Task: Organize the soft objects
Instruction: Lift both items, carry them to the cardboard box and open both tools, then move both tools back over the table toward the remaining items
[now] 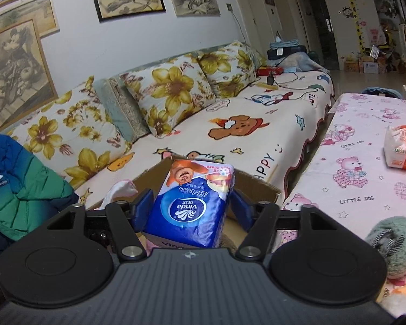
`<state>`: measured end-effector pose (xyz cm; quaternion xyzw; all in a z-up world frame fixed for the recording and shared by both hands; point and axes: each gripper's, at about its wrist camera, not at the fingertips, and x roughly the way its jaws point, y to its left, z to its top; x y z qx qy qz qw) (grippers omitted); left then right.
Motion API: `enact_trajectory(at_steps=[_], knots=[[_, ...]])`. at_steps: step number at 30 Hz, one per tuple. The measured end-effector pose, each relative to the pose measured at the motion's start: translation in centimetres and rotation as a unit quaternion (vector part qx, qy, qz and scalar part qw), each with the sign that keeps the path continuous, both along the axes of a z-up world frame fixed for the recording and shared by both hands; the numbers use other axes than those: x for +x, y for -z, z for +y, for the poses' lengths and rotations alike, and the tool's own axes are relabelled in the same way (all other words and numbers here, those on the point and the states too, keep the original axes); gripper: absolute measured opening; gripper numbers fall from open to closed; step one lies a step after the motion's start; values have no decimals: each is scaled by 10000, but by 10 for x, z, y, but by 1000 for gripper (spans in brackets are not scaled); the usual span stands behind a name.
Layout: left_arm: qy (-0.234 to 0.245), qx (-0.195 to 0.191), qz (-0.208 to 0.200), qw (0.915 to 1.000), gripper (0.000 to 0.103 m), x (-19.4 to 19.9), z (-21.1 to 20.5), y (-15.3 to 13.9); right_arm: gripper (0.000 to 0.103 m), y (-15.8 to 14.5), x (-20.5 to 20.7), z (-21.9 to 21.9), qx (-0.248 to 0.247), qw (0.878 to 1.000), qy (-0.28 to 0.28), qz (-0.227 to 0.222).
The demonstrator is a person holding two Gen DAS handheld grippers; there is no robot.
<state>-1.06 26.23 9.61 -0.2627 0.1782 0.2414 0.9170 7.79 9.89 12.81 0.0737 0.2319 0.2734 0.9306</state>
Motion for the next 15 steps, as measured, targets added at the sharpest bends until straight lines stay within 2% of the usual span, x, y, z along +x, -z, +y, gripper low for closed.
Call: enact_trajectory(at_steps=[1,4,9,15], knots=[[-24,-30,10,10000,61,1,2,1,103,-1,-2,-2,-8,10000,56,-29],[-77,-13,57,10000,65,0,0,1,101,-5,-8,-16,97,9997,208,-42],[-15,410,-49,9991,78,-1,-11,-4,103,-8,-25,-36,88,9973,698,-216],[323,741,-73,9967,78,3,-25,-7,103,-6,-49,-63,52,9934,1104,-324]])
